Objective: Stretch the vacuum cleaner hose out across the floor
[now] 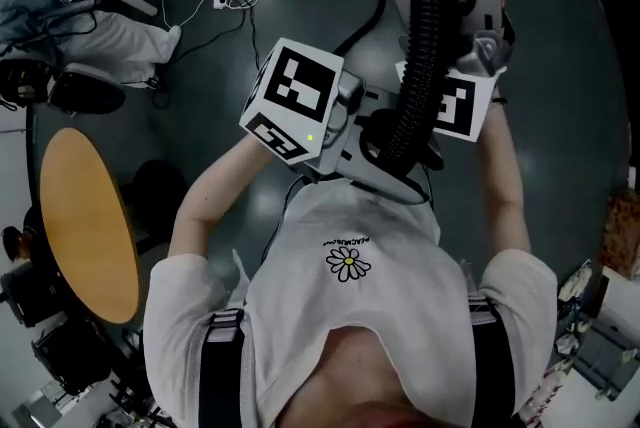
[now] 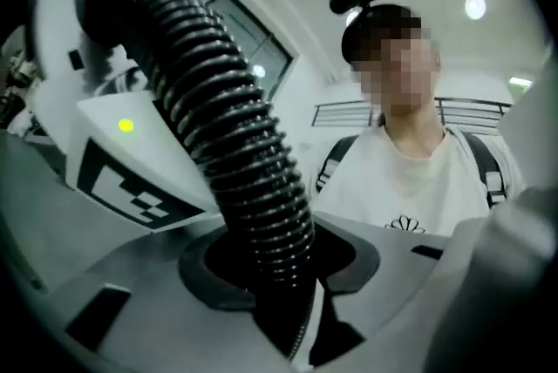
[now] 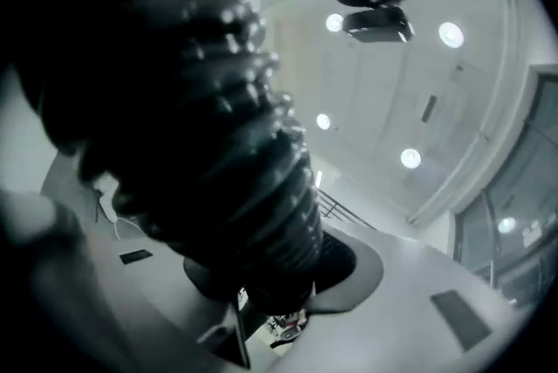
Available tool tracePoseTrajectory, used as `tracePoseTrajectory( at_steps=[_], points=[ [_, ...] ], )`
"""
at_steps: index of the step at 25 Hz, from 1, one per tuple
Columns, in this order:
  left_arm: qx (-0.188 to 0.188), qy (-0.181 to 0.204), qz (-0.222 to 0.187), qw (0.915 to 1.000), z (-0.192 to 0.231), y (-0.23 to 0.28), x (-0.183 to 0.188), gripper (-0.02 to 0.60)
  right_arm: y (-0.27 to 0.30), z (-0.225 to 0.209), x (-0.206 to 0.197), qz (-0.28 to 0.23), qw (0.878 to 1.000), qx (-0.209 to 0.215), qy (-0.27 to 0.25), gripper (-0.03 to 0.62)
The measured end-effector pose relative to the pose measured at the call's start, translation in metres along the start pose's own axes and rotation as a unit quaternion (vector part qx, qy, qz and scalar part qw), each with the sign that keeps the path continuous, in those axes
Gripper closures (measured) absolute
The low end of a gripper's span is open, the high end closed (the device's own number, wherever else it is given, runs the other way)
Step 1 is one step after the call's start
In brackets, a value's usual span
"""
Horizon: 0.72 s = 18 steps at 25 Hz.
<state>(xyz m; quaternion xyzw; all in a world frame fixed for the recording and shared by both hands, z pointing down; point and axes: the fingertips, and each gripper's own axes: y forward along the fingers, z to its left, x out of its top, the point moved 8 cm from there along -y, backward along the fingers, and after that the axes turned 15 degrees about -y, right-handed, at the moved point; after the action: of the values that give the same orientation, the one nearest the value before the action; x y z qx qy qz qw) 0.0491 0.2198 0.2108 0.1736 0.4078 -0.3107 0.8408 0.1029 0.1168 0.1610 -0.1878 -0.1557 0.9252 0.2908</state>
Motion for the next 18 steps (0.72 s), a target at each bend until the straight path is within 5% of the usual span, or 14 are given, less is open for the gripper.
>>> tracePoseTrajectory(
  at_steps=[4, 9, 14, 16, 18],
  points=[
    [-0.007, -0.032, -0.123, 0.9919, -0.002, -0.016, -0.007, 0.419, -0.005, 0.018, -0.01, 0.019, 0.991, 0.068, 0.113, 0.441],
    [-0.016, -0.059, -0.239, 0.9691, 0.0, -0.005, -0.012, 0.419, -0.012, 0.043, -0.032, 0.065, 0.953, 0.163, 0.247, 0.439],
    [0.024, -0.057, -0.21, 0.9758, 0.002, 0.013, -0.019, 0.419, -0.05, 0.069, -0.053, 0.092, 0.915, 0.193, 0.341, 0.429],
    [0.019, -0.06, -0.213, 0.9751, -0.001, 0.01, -0.026, 0.419, -0.052, 0.074, -0.048, 0.098, 0.918, 0.202, 0.326, 0.424],
    [0.029, -0.054, -0.207, 0.9763, -0.002, 0.007, -0.032, 0.419, -0.041, 0.067, -0.033, 0.094, 0.936, 0.189, 0.283, 0.425]
  ],
)
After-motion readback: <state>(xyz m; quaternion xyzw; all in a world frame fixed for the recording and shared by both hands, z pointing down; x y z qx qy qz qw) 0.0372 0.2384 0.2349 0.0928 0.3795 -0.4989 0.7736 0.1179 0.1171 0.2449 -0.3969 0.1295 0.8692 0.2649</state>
